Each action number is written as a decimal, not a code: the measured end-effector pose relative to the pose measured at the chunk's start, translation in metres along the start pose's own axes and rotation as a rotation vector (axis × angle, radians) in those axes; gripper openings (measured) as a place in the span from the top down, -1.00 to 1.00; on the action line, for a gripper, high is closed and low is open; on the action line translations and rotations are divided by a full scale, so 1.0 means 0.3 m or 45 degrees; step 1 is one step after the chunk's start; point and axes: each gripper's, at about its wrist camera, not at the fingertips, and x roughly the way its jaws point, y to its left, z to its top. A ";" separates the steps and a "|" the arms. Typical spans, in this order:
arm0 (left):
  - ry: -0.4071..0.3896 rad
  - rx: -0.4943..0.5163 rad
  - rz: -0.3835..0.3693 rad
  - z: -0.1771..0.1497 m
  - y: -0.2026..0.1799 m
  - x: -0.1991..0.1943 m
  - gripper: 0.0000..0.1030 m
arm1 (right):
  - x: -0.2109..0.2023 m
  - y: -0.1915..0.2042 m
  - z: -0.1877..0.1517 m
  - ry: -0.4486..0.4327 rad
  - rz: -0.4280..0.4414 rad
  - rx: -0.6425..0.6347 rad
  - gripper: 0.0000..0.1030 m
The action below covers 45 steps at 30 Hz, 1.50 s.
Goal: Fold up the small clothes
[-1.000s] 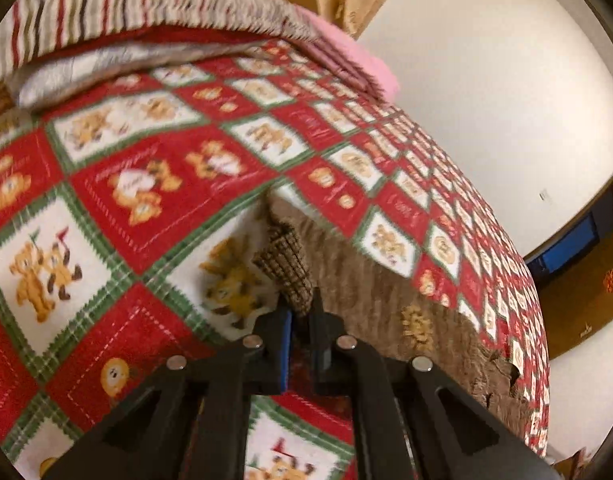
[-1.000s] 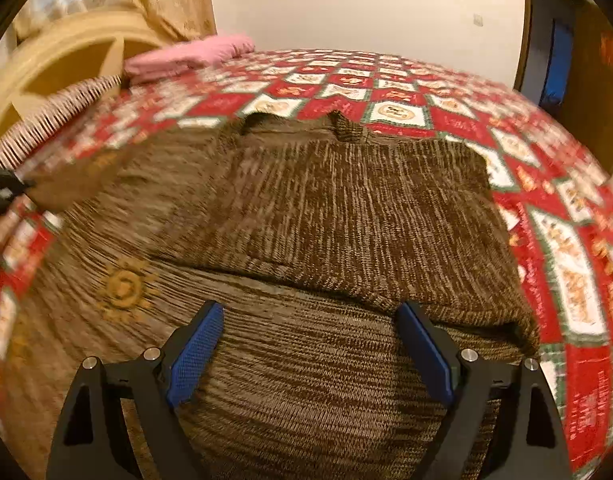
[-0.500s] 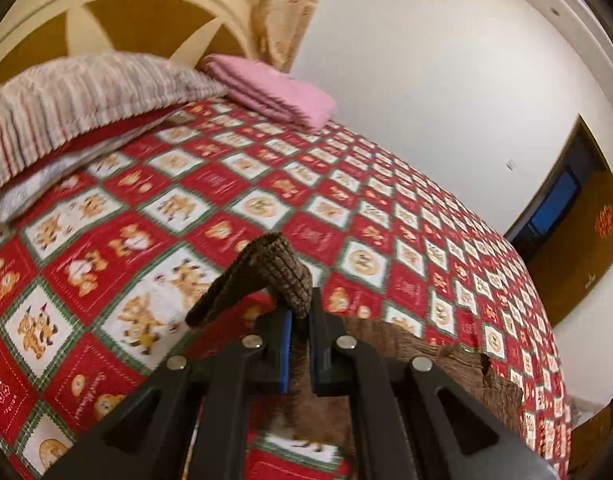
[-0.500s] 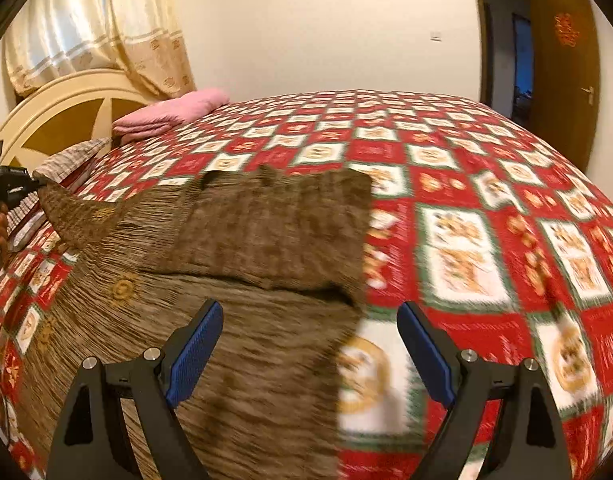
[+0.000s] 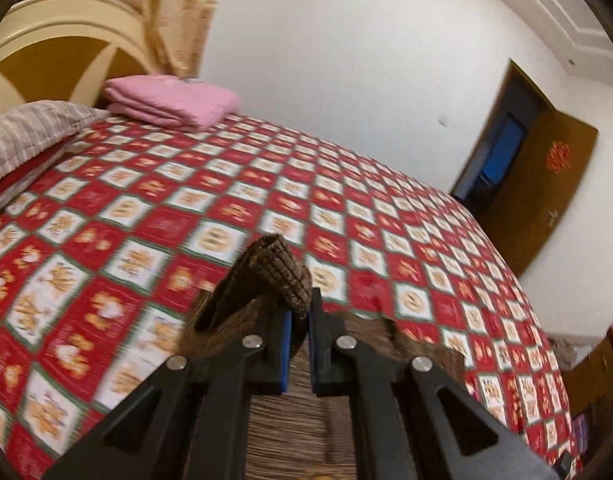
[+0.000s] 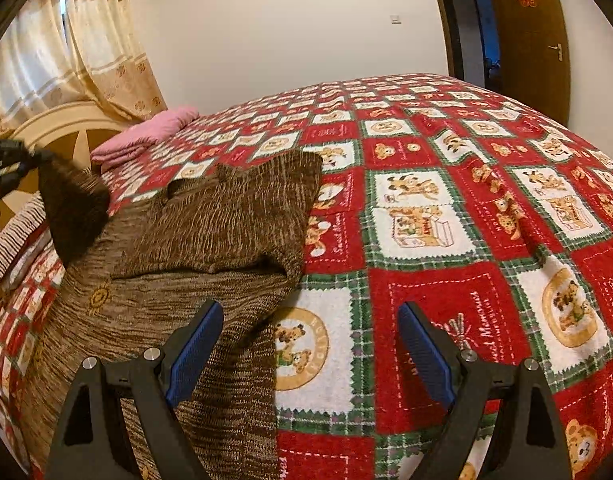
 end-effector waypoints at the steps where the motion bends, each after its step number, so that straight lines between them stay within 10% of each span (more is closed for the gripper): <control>1: 0.017 0.015 -0.012 -0.024 -0.036 0.021 0.87 | 0.004 0.002 -0.003 0.009 -0.004 -0.001 -0.73; 5: 0.152 0.151 0.026 -0.206 -0.203 0.163 0.76 | 0.031 -0.005 -0.012 0.064 -0.012 0.019 -0.73; 7: 0.300 0.265 0.104 -0.314 -0.274 0.245 0.05 | 0.032 -0.011 -0.013 0.065 -0.006 0.029 -0.73; 9: 0.394 0.389 0.177 -0.414 -0.319 0.284 -0.16 | 0.031 -0.011 -0.016 0.063 -0.004 0.029 -0.73; 14: 0.286 0.637 0.132 -0.505 -0.357 0.160 -0.19 | 0.034 -0.009 -0.021 0.070 -0.006 0.028 -0.73; 19: 0.022 0.785 0.257 -0.441 -0.208 0.008 -0.95 | 0.035 -0.013 -0.020 0.061 0.002 0.034 -0.73; 25: -0.011 0.698 0.737 -0.282 0.164 0.086 -0.97 | 0.022 -0.008 -0.015 0.046 0.008 0.031 -0.73; 34: 0.223 0.500 0.638 -0.299 0.312 0.248 -0.97 | 0.032 0.454 0.133 0.135 0.084 -0.320 -0.73; 45: 0.237 0.286 0.448 -0.300 0.401 0.228 -1.00 | 0.503 0.911 0.195 0.290 -0.029 -0.540 -0.73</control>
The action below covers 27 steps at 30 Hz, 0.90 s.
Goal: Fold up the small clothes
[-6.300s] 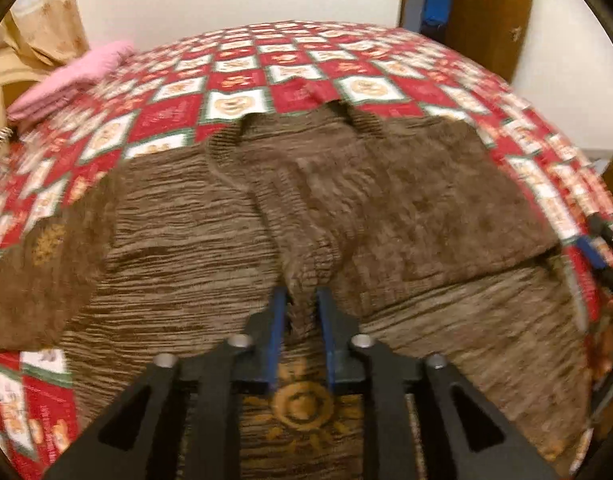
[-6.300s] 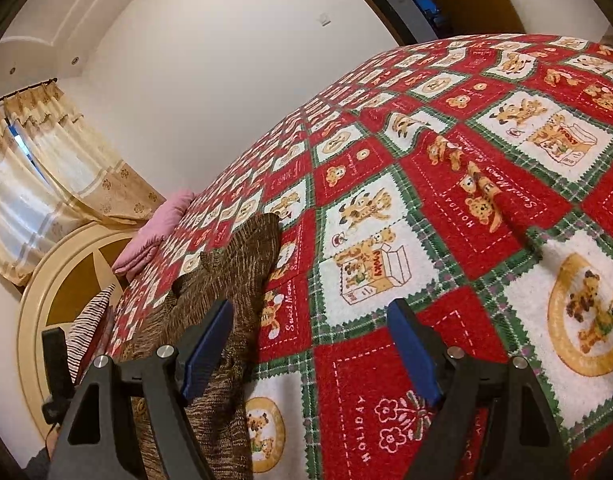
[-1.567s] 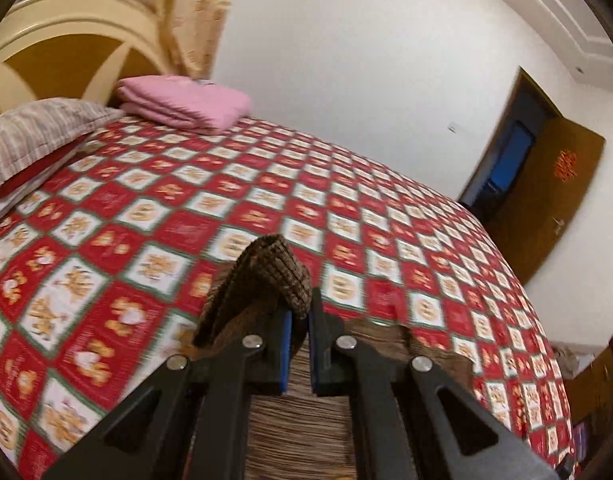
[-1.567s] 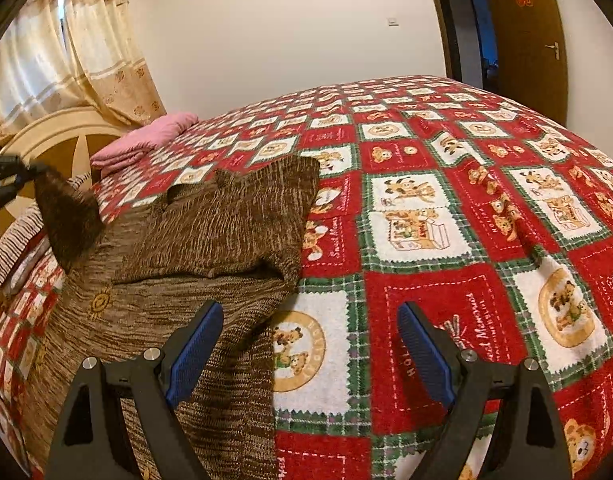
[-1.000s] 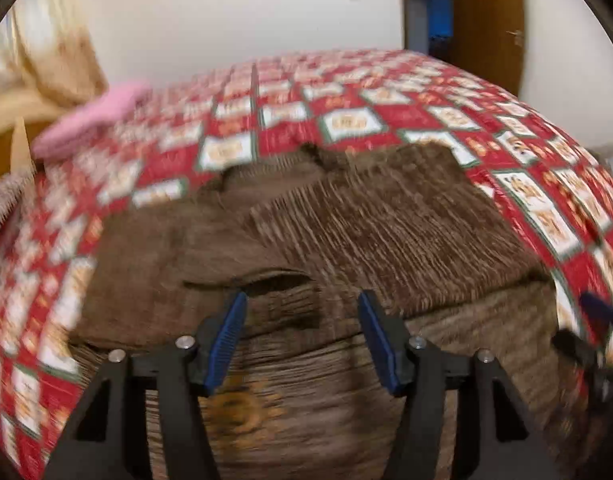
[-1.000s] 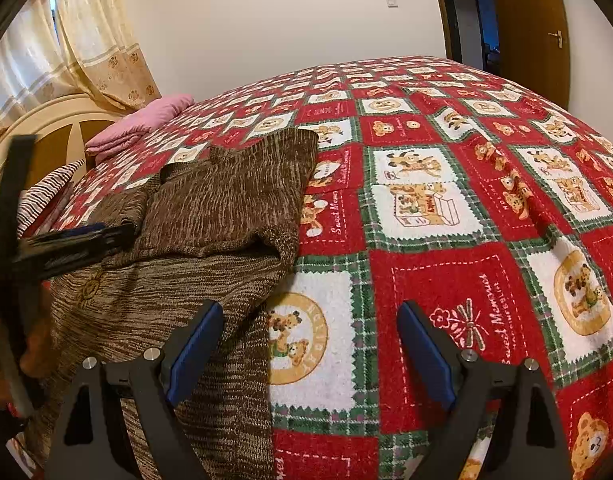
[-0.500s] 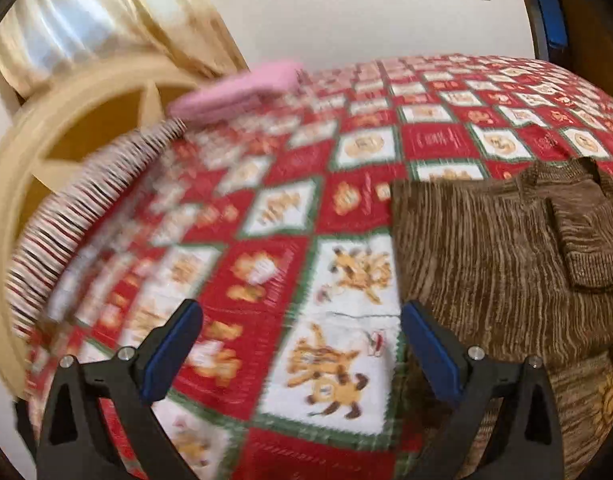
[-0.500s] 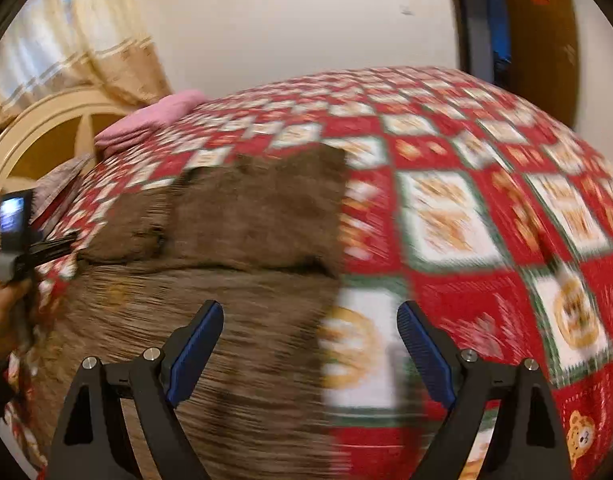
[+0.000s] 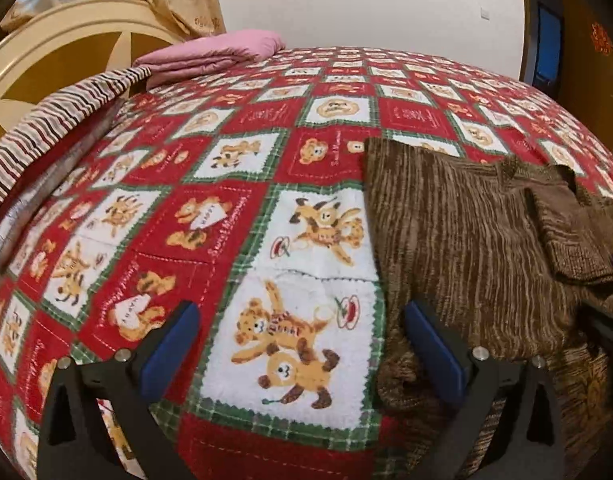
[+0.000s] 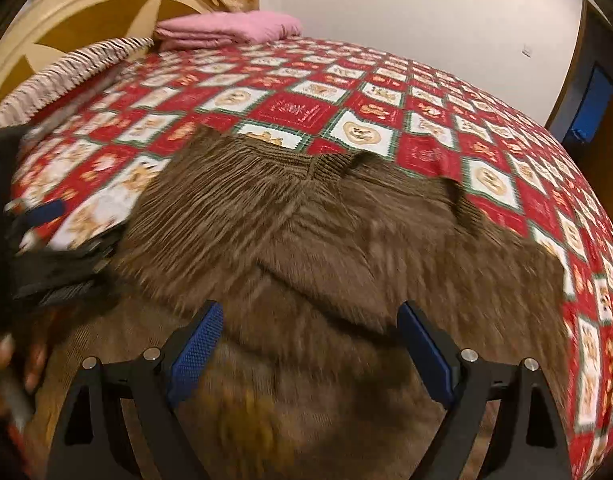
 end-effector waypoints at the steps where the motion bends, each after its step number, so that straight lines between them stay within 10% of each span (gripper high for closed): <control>1: 0.001 -0.005 -0.006 -0.001 0.001 0.002 -1.00 | 0.032 0.004 0.019 0.015 -0.028 0.000 -0.73; 10: 0.010 -0.048 -0.055 -0.005 0.017 0.014 -1.00 | 0.010 -0.457 0.032 0.014 -0.467 0.456 -0.73; 19: 0.002 -0.088 -0.093 -0.006 0.038 0.005 -1.00 | -0.146 -0.384 -0.114 -0.066 0.161 0.476 -0.71; 27: -0.042 -0.086 -0.092 -0.010 0.034 -0.018 -1.00 | -0.105 -0.265 -0.169 -0.047 0.316 0.390 0.87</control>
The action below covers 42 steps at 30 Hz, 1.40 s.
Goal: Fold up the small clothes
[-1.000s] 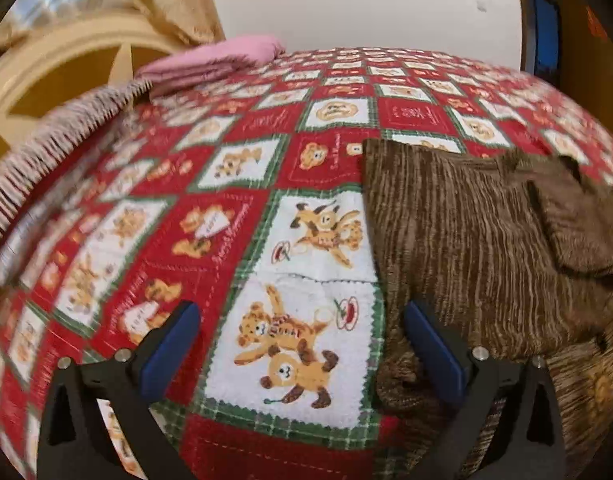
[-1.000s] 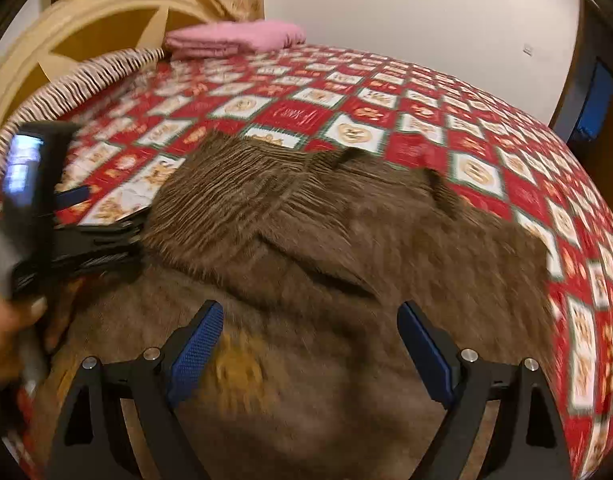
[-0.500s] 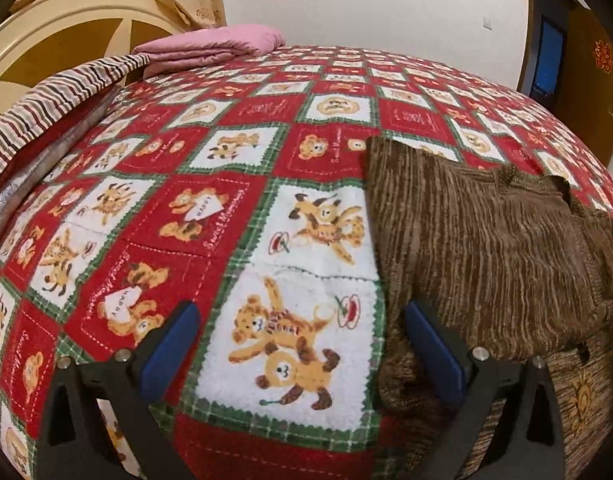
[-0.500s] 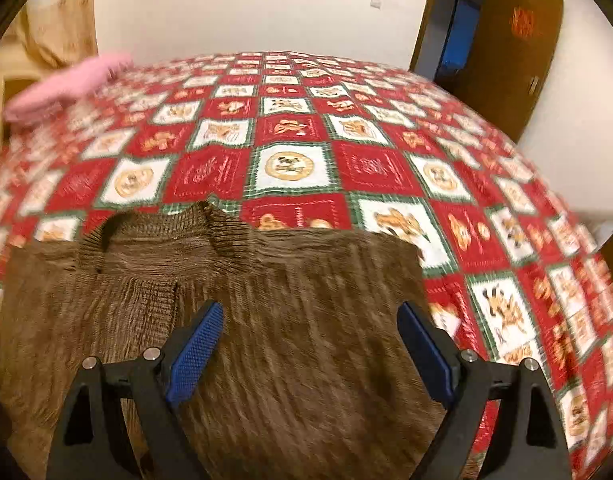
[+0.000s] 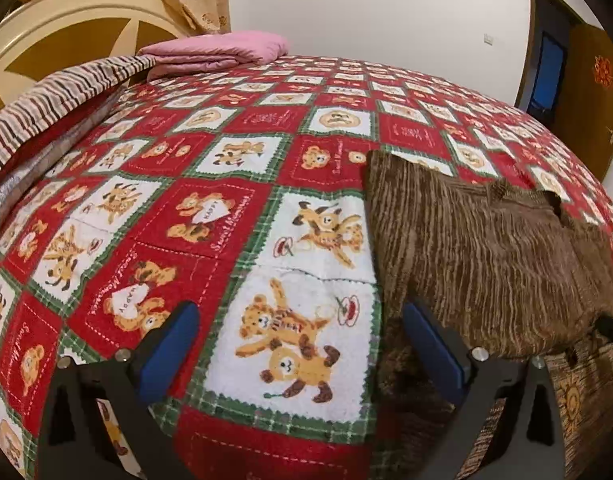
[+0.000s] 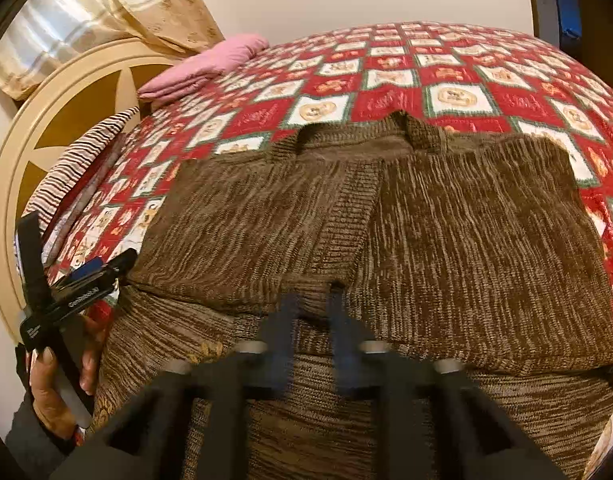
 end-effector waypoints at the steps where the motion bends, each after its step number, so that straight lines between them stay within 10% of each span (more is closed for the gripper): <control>1: -0.005 -0.001 -0.003 -0.001 0.001 -0.003 -1.00 | -0.016 0.007 -0.001 -0.024 -0.019 -0.033 0.87; 19: 0.032 0.043 0.044 -0.005 -0.017 0.015 -1.00 | -0.060 -0.074 -0.064 -0.037 -0.125 -0.011 0.82; 21: 0.045 0.052 0.060 -0.008 -0.021 0.019 -1.00 | -0.081 -0.073 -0.042 -0.086 -0.147 0.007 -0.06; 22: 0.044 0.054 0.064 -0.010 -0.021 0.018 -1.00 | -0.093 -0.068 -0.029 -0.119 -0.120 0.024 -0.19; 27: 0.052 0.075 0.079 -0.018 -0.027 0.015 -1.00 | -0.066 0.046 0.037 -0.139 -0.012 -0.089 -0.20; 31: 0.063 0.094 0.063 -0.043 -0.023 -0.006 -1.00 | 0.068 0.097 -0.019 0.110 -0.065 -0.205 0.05; 42: 0.020 0.095 0.065 -0.080 -0.022 -0.074 -1.00 | -0.028 0.037 -0.083 0.002 -0.030 -0.158 0.03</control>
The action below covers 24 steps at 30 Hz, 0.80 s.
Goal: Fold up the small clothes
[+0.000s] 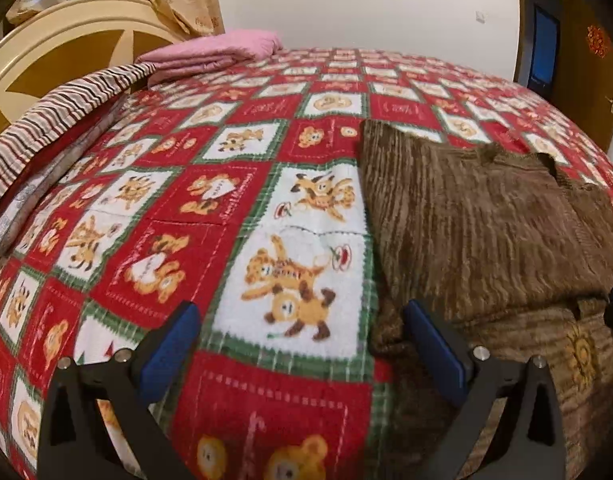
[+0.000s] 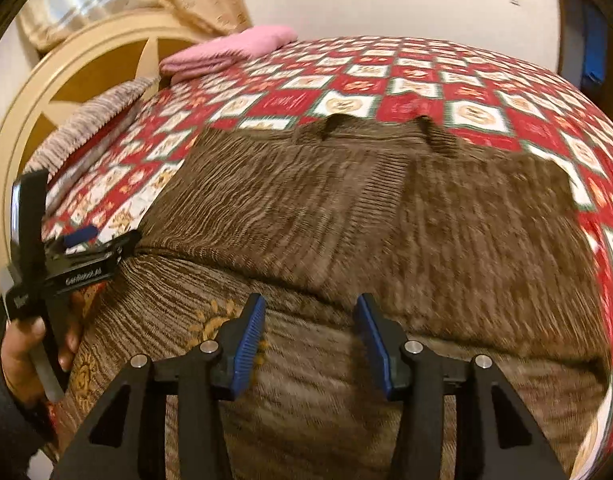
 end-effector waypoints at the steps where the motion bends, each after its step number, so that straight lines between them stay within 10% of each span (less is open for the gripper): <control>1: -0.003 0.006 0.003 -0.008 -0.002 -0.009 -1.00 | -0.016 -0.005 -0.016 -0.018 -0.018 -0.001 0.02; 24: -0.049 0.172 0.019 -0.102 -0.063 -0.124 -1.00 | -0.069 -0.047 -0.140 -0.012 -0.220 -0.075 -0.49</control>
